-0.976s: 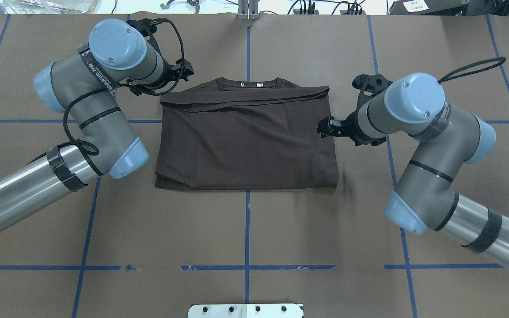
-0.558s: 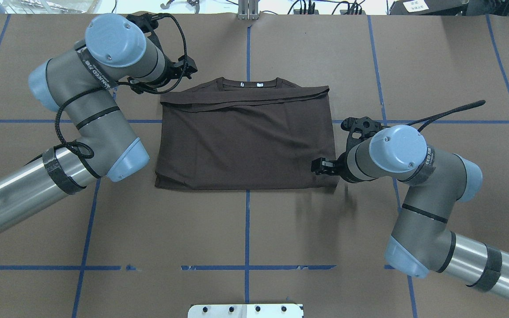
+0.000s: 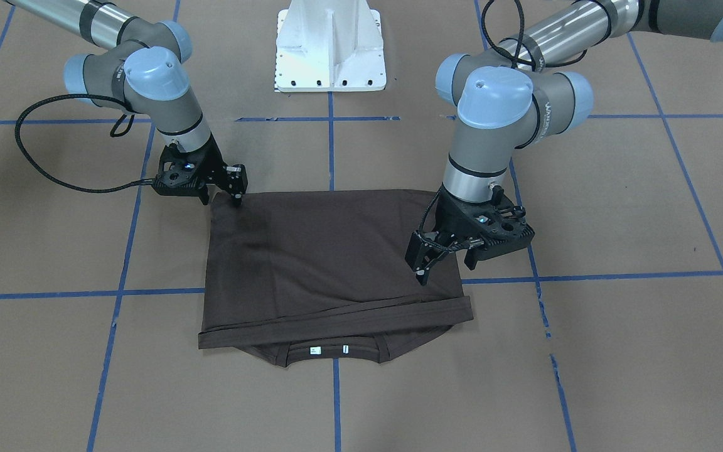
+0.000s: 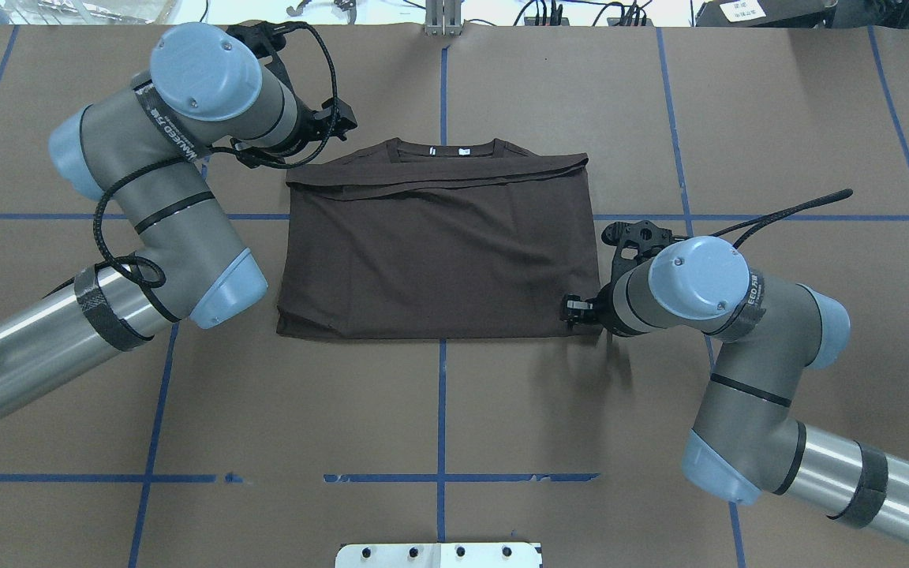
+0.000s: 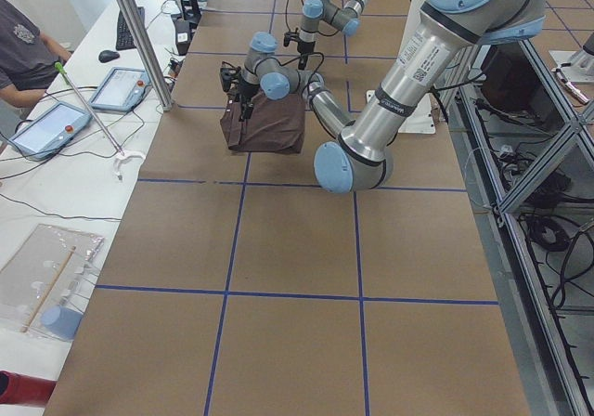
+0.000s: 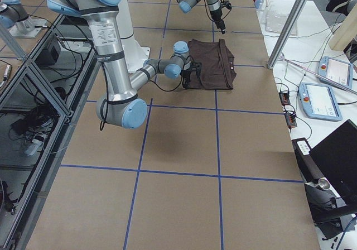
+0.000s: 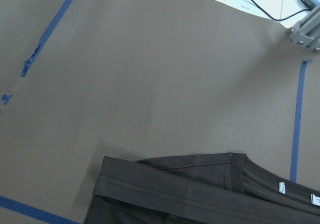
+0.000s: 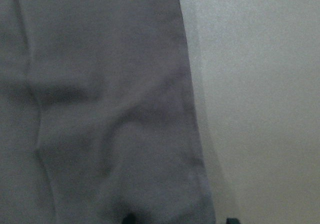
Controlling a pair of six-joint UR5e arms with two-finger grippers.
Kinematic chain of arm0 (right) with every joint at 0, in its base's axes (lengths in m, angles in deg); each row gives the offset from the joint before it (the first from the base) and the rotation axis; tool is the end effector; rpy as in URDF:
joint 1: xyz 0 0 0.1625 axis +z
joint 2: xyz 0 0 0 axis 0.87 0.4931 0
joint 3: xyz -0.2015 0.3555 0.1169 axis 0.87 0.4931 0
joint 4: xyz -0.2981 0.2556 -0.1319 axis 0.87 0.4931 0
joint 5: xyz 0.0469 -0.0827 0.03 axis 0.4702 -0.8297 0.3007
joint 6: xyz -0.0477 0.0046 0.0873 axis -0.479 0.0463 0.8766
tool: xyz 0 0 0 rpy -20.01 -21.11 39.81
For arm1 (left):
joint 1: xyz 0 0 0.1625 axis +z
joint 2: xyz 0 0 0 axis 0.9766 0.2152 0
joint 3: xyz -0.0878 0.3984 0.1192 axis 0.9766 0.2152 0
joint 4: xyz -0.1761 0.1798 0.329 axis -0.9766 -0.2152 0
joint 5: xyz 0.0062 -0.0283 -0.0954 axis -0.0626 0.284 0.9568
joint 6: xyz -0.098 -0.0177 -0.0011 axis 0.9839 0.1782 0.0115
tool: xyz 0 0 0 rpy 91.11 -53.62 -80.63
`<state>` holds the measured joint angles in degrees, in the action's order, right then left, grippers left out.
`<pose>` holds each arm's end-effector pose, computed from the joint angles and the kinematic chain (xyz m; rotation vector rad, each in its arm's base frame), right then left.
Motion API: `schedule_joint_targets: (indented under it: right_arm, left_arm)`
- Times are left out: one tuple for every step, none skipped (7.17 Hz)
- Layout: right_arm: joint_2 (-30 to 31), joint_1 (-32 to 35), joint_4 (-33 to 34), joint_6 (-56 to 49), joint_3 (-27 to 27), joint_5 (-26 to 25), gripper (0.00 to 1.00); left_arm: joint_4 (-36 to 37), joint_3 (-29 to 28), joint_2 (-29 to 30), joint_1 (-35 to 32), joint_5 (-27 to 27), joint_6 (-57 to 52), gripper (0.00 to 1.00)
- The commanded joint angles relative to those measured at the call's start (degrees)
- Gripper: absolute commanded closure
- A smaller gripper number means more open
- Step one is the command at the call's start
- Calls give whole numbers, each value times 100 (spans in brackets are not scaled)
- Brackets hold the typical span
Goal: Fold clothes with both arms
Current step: 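Move the right gripper to the folded shirt's side edge nearest it and grasp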
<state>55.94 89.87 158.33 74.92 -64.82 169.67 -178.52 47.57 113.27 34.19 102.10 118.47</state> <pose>-0.4815 -0.3990 0.3699 0.0993 -0.8567 0.1876 0.4425 -0.5783 0.2303 0.2568 0.9011 -0.4895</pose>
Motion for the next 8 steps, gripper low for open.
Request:
schedule_joint_targets:
  right_arm:
    - [-10,-5,1,-28,15,58,96]
    - [7,-5,9,-37,15,92,100]
    - [42,3,10,-37,-29,128,100]
    - [95,21,10,-37,-168,154,100]
    - [348,-40,10,-37,-448,241,100]
    - [777,-293,10,-28,-869,260,100]
    - [1364,-661,1,15,-1421,251,100]
    - [1979,-1152,-8,51,-2036,251,100]
  left_arm:
    - [0,11,0,5,0,0,0]
    - [0,28,0,5,0,0,0]
    - [0,55,0,14,9,0,0]
    - [-8,64,26,66,18,0,0]
    - [-8,142,9,84,9,0,0]
    - [0,221,0,76,9,0,0]
    - [9,265,0,76,9,0,0]
    - [0,266,0,84,9,0,0]
